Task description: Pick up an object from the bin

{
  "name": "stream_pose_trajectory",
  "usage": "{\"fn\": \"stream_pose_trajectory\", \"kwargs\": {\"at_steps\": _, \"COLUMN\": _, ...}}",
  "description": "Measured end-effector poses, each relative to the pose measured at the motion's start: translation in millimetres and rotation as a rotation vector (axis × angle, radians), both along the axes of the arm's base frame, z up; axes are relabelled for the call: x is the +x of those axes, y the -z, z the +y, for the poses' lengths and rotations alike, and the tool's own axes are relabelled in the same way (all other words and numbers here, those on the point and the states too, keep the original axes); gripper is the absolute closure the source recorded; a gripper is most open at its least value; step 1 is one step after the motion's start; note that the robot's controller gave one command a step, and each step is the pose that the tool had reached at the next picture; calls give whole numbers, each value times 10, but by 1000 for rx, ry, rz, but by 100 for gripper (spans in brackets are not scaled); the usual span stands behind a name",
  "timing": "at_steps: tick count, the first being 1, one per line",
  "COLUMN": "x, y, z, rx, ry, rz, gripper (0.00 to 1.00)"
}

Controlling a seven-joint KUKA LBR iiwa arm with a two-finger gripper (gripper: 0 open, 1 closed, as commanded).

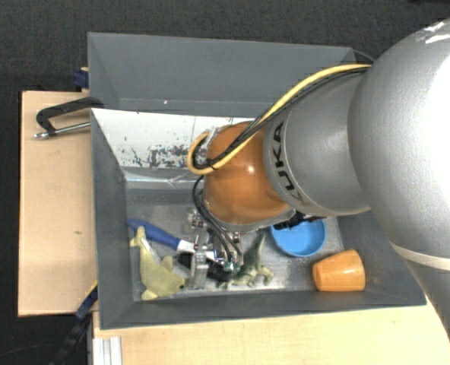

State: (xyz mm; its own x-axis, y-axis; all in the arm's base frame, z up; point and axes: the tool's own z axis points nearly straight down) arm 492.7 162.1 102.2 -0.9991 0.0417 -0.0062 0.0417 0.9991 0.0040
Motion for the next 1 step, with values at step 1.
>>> {"fn": "stream_pose_trajectory", "kwargs": {"at_steps": 1, "x": 26, "y": -91, "z": -119, "rx": -1, "ry": 98, "rz": 2, "gripper": 0}}
